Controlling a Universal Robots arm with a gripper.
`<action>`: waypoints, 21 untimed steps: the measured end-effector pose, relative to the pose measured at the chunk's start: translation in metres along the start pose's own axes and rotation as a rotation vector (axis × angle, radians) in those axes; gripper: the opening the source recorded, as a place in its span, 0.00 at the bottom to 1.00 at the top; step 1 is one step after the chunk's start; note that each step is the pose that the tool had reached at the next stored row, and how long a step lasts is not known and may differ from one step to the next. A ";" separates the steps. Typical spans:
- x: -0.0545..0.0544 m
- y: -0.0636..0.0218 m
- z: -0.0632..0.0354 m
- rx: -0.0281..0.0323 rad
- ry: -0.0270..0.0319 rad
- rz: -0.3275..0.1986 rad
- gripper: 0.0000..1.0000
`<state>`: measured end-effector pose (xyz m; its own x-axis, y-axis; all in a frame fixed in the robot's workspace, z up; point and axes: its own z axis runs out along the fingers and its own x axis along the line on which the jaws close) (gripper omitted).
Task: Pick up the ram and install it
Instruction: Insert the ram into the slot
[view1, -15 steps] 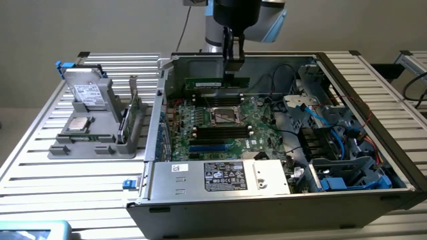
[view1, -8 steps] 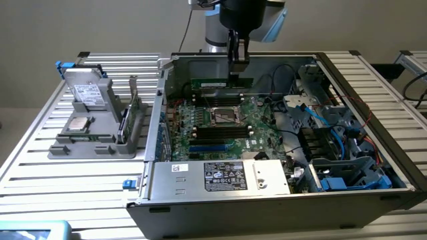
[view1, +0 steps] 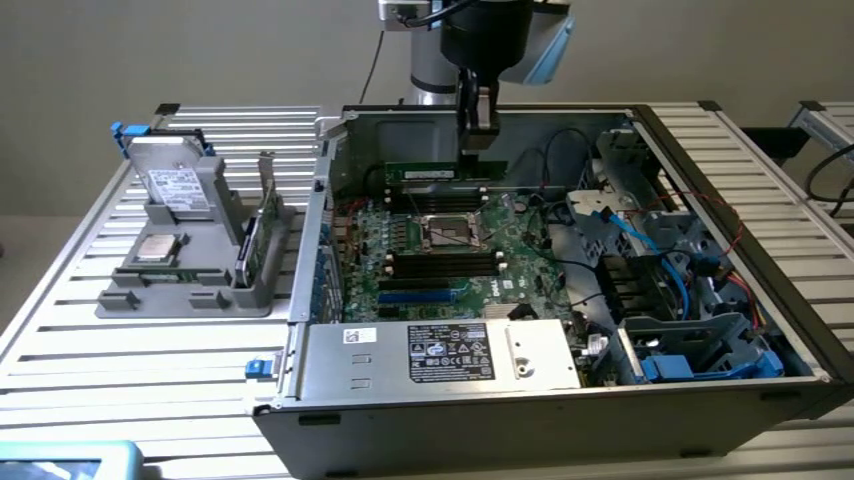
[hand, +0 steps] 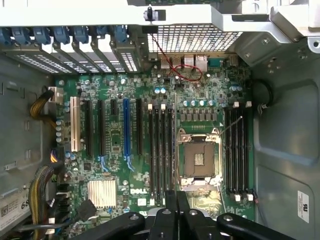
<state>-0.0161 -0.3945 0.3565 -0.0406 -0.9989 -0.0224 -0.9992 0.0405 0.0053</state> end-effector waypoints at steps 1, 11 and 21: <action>0.000 0.0000 0.0003 0.0014 0.0013 0.000 0.12; 0.000 0.0000 0.0022 0.0056 0.0192 0.000 0.12; 0.000 -0.0006 0.0179 0.0056 0.0262 0.000 0.12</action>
<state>-0.0155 -0.3938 0.3386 -0.0406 -0.9992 0.0038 -0.9992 0.0406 -0.0002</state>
